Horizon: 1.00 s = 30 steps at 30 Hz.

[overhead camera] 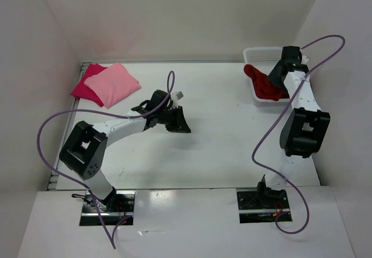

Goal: Fold and stack the t-shirts
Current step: Grab crumpled tshirt from bin with the right arm

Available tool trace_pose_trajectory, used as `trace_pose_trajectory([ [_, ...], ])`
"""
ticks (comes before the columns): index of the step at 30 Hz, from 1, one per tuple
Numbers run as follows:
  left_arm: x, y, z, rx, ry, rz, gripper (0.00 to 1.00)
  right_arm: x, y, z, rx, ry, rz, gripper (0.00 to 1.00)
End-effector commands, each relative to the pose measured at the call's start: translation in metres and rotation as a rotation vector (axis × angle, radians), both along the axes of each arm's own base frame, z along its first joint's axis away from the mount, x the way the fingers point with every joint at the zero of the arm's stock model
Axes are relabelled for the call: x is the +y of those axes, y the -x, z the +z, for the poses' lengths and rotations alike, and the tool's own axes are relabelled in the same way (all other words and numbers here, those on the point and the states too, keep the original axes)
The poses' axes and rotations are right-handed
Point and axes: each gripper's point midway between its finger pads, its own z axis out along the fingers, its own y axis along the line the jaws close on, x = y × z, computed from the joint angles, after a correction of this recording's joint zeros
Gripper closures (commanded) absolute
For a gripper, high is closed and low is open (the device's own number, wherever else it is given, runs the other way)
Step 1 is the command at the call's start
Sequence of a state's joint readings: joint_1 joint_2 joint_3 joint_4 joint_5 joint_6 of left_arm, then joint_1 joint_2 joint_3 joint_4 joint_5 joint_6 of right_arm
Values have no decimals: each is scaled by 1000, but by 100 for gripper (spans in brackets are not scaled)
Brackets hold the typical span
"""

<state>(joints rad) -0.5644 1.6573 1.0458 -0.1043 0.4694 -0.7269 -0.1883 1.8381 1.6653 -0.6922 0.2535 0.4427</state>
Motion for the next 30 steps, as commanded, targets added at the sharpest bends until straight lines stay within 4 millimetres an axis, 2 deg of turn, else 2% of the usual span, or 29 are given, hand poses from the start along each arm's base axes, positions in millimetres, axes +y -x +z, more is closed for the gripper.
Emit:
trace_pose_trajectory([
  [1, -9, -7, 7, -43, 26, -47, 76, -5, 15, 11, 3, 57, -10, 30],
  [4, -12, -11, 9, -46, 35, -42, 75, 0, 20, -4, 32, 36, 15, 30],
  [7, -11, -10, 8, -40, 39, -36, 72, 12, 8, 0, -16, -9, 75, 35],
  [8, -12, -10, 8, -33, 41, -30, 72, 12, -1, 2, -41, -12, 84, 49],
  [9, -12, -10, 8, -33, 41, -30, 72, 14, -6, 0, -53, -23, 95, 56],
  [10, -12, -10, 8, -33, 41, -30, 70, 21, -16, 14, -104, -47, 129, 63],
  [11, -12, -10, 8, -33, 41, -30, 69, 23, -21, 17, -114, -56, 140, 81],
  [12, -11, -11, 7, -36, 36, -23, 69, 23, -25, 25, -139, -63, 128, 89],
  [14, -10, -11, 13, -42, 38, -10, 68, 31, -32, 59, -241, -61, 139, 100],
  [15, -9, -13, 17, -49, 38, 7, 68, 31, -28, 90, -311, -44, 143, 100],
  [17, -6, -19, 19, -46, 47, 30, 65, 38, -23, 129, -398, -55, 155, 100],
  [20, 8, -30, 22, -1, 86, 99, 61, 72, -7, 214, -598, -103, 269, 100],
  [21, 20, -41, 22, 9, 91, 146, 57, 81, -1, 250, -687, -113, 308, 100],
  [22, 25, -45, 20, 38, 100, 174, 54, 108, 17, 286, -777, -161, 418, 100],
  [23, 31, -50, 21, 45, 104, 199, 51, 121, 28, 310, -839, -207, 462, 100],
  [24, 37, -55, 25, 42, 113, 222, 49, 145, 44, 342, -915, -237, 545, 100],
  [25, 50, -68, 28, 36, 116, 271, 45, 161, 64, 375, -1007, -251, 616, 100],
  [26, 54, -71, 35, 32, 129, 292, 44, 191, 87, 402, -1063, -325, 738, 100],
  [27, 62, -77, 41, 4, 124, 326, 42, 205, 99, 416, -1094, -357, 803, 100],
  [29, 78, -92, 53, -16, 136, 396, 40, 235, 141, 458, -1193, -427, 966, 100],
  [30, 84, -96, 61, -38, 148, 421, 38, 252, 159, 470, -1218, -465, 1045, 100],
])
